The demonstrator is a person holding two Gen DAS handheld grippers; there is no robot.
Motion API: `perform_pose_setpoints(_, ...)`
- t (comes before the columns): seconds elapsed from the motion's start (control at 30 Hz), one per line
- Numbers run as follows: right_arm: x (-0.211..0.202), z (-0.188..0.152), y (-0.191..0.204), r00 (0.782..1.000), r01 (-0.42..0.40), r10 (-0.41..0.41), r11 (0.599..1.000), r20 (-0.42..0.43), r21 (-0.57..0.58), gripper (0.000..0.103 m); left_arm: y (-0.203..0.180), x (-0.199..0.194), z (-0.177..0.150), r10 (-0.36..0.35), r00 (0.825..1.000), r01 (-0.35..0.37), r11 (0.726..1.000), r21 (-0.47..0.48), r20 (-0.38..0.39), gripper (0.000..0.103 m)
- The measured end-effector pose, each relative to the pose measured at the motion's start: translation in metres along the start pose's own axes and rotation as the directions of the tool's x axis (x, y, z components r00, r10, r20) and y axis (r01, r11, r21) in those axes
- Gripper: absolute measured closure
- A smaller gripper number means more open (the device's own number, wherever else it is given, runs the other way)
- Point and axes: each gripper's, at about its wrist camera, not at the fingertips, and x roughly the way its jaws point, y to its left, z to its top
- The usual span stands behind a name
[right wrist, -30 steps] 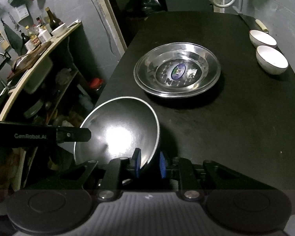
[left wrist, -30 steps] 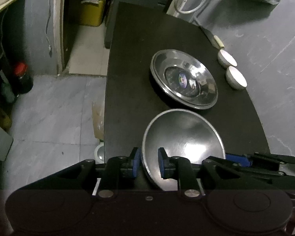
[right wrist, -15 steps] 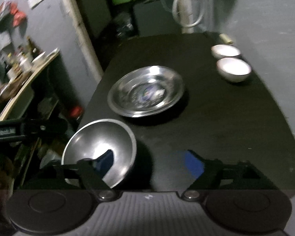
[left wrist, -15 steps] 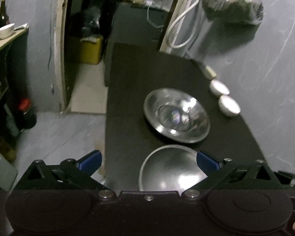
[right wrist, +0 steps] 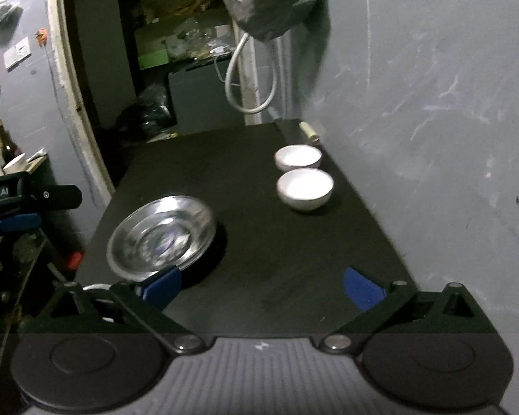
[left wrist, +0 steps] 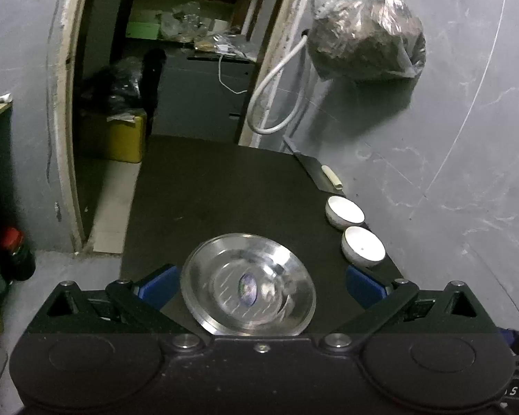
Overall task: Organize plates and bowls
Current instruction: 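Move both tools to the nearer red-rimmed white bowl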
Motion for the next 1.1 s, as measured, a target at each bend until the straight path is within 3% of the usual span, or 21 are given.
perform_pose_setpoints(0.3,0.058,0.052,-0.037,1.0,0.008,-0.008,1.0,0.004,0.016,0.0,-0.033,0.08,0.036,0.028,0.996,-0.028,1.0,-0.005,-0.09,0.001)
perform_pose_setpoints(0.53,0.119,0.07,-0.063,0.999,0.032,-0.029,0.996,-0.036,0.081,0.002,-0.065,0.164,0.057,0.039,0.98,-0.038,0.999,0.007,-0.193,0.001)
perform_pose_setpoints(0.6,0.137,0.072,-0.07,0.998,0.036,-0.031,0.992,-0.046,0.119,0.013,-0.075,0.187,0.061,0.038,0.975,-0.032,0.999,0.033,-0.22,0.001)
perform_pose_setpoints(0.93,0.204,0.071,-0.09,0.993,0.062,-0.042,0.981,-0.106,0.187,0.032,-0.101,0.261,0.056,-0.006,0.939,0.042,0.994,0.1,-0.343,0.001)
perform_pose_setpoints(1.1,0.221,0.075,-0.094,0.991,0.061,-0.035,0.979,-0.133,0.197,0.045,-0.112,0.282,0.052,0.031,0.924,0.033,0.987,0.158,-0.382,0.011)
